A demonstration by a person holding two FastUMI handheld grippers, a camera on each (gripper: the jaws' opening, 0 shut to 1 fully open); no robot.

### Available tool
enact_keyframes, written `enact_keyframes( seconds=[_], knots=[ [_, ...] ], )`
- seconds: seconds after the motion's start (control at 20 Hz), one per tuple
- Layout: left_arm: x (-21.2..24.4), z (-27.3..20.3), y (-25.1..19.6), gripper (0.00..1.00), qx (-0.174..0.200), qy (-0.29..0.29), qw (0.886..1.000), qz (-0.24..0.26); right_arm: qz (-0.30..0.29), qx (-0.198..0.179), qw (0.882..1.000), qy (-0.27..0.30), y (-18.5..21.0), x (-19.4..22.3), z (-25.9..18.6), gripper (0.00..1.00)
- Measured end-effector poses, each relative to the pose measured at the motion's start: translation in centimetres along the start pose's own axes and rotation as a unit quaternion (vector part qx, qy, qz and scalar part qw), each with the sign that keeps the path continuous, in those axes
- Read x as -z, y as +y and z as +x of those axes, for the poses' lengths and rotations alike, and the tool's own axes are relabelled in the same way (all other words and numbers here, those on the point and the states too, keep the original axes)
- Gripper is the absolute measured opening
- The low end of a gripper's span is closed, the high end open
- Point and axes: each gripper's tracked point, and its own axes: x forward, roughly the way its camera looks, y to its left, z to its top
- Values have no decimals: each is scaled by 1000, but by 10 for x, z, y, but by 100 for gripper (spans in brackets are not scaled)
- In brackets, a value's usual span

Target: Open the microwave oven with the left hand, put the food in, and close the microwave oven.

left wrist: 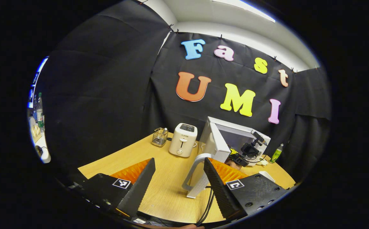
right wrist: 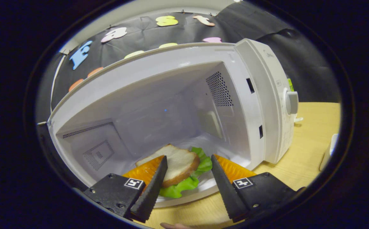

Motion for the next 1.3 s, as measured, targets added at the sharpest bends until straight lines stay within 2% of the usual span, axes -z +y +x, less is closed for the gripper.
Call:
enact_keyframes(
  seconds=[0.1,0.2,0.25,0.3,0.35,0.4,0.55,0.6,0.65,0.7,0.75,0.8,0.85,0.9,1.0,1.05,1.1,1.15,1.2,1.3],
  knots=[
    [-1,-1,4,93,-3,-14,1000,12,-19,-23,1000,-8,8,-2,-4,88],
    [2,0,14,93,-13,-17,1000,23,-23,-42,998,-31,13,-14,-14,88],
    [2,1,19,93,-22,-21,999,31,-32,-49,997,-45,14,-20,-20,99],
    [2,3,25,92,-31,-25,998,40,-40,-58,996,-50,15,-22,-25,91],
    [1,6,25,92,-33,-31,998,51,-44,-63,996,-51,16,-22,-31,91],
    [0,7,23,78,-28,-36,997,63,-43,-71,995,-48,18,-23,-38,91],
    [-1,14,24,77,-29,-45,993,101,-66,-94,992,-57,26,-42,-65,92],
    [1,15,23,88,-31,-47,992,110,-77,-90,991,-59,21,-46,-75,100],
    [2,15,21,72,-27,-45,992,116,-85,-92,990,-59,19,-53,-88,90],
    [1,14,20,82,-24,-47,991,120,-81,-93,991,-56,15,-59,-103,92],
    [0,14,24,78,-29,-45,991,122,-70,-96,991,-65,12,-71,-117,92],
    [-2,15,26,65,-33,-46,991,121,-64,-98,991,-72,6,-84,-131,100],
    [-3,14,28,58,-37,-46,991,117,-69,-93,990,-81,-1,-95,-143,100],
    [-3,13,30,64,-41,-48,992,111,-85,-83,989,-86,-10,-104,-150,100],
    [-8,6,29,24,-41,-54,993,100,-129,-55,987,-82,-32,-108,-159,100],
    [-5,7,24,15,-31,-51,994,95,-145,-46,985,-78,-38,-110,-161,100],
    [-6,3,20,13,-28,-55,994,92,-159,-41,984,-74,-42,-110,-163,100],
    [-9,3,21,15,-25,-61,994,89,-170,-35,982,-79,-45,-112,-162,100],
    [-17,-6,15,1,-23,-69,994,84,-189,-28,979,-76,-49,-108,-155,100],
    [-15,-4,-2,0,7,-71,994,80,-234,-18,971,-51,-58,-83,-136,100]
  ],
)
